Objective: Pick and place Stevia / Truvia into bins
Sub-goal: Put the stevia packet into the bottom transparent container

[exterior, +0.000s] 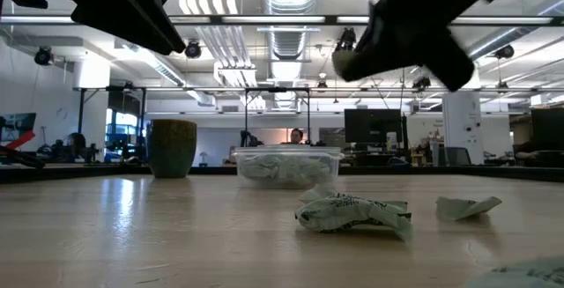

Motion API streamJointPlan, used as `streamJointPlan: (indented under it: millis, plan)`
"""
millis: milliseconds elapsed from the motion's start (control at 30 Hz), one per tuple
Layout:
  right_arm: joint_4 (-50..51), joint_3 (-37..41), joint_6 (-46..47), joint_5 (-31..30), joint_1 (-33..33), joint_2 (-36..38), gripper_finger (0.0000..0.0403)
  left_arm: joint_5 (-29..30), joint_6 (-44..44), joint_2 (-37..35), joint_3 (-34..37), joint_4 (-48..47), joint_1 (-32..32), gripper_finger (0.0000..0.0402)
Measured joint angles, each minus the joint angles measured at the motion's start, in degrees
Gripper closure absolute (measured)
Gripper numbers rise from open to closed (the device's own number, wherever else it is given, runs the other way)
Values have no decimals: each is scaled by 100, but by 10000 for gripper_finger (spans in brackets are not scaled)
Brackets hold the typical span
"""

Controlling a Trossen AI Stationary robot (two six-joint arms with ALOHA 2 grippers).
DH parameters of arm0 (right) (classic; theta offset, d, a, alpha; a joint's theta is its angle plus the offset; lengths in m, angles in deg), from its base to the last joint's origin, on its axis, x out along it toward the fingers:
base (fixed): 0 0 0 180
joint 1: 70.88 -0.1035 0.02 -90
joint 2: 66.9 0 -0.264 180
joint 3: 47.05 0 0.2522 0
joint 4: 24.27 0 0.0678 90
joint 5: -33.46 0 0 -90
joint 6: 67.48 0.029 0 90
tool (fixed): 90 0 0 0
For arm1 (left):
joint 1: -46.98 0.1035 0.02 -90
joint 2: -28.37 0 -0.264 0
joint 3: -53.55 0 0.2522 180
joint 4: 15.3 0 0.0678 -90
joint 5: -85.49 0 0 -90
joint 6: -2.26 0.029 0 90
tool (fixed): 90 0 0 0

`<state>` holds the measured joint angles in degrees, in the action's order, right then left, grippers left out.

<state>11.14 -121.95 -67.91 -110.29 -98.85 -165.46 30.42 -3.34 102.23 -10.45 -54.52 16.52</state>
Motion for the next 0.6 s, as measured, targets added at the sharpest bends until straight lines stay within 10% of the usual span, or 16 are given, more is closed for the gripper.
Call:
streamJointPlan:
  millis: [167, 600]
  plan:
    - [-59, 4, -51, 135, 665, 0, 380, 1, -4, 0, 10, 80, 0, 278]
    - [-1125, 20, -911, 2688, 1953, 0, 380, 0, -313, 0, 81, 101, 0, 278]
